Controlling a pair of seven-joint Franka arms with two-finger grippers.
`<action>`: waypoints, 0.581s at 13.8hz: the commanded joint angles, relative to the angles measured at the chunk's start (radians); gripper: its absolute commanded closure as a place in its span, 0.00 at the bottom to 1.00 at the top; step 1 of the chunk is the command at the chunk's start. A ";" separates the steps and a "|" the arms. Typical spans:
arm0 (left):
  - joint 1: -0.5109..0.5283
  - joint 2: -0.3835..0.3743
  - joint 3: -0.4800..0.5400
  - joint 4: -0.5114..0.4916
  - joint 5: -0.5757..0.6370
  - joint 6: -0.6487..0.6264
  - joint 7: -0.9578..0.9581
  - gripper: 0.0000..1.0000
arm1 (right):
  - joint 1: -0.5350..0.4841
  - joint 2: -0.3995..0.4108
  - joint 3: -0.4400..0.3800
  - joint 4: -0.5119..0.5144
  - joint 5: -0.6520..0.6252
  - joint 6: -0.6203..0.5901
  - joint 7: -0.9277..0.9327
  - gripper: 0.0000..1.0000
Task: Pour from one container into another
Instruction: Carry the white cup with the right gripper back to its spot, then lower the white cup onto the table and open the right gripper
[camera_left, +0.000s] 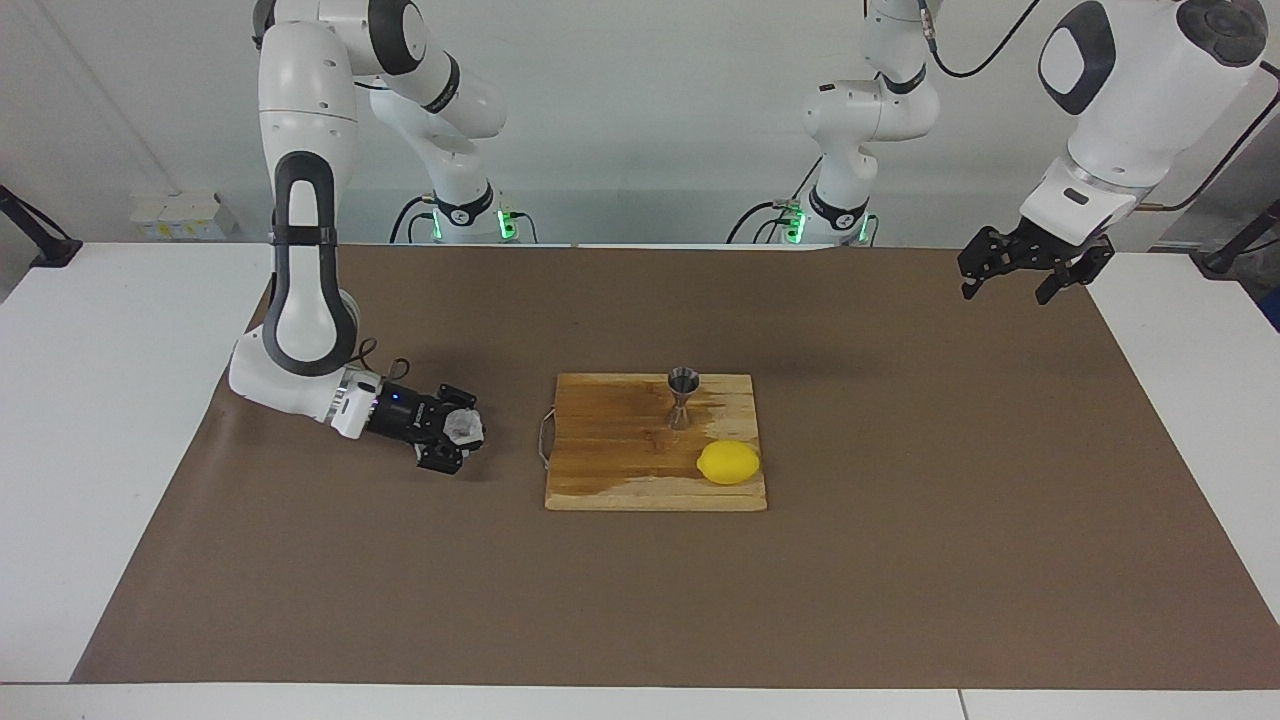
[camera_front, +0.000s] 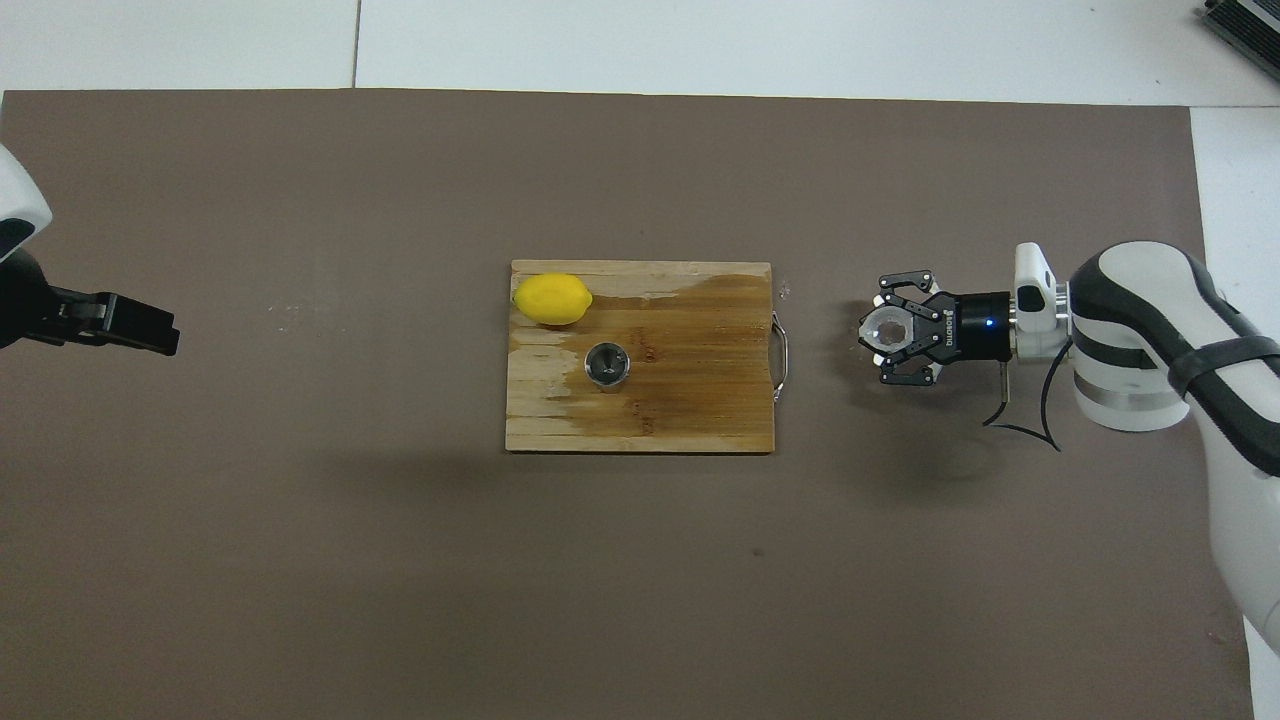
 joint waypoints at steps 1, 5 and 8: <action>-0.003 -0.014 0.002 -0.002 0.020 -0.010 -0.011 0.00 | -0.010 -0.016 0.009 -0.051 0.053 0.028 -0.044 0.95; -0.003 -0.014 0.000 -0.002 0.020 -0.010 -0.013 0.00 | -0.010 -0.023 0.011 -0.091 0.053 0.076 -0.068 0.29; -0.003 -0.014 0.002 -0.002 0.020 -0.010 -0.013 0.00 | -0.016 -0.025 0.008 -0.064 0.045 0.038 -0.061 0.00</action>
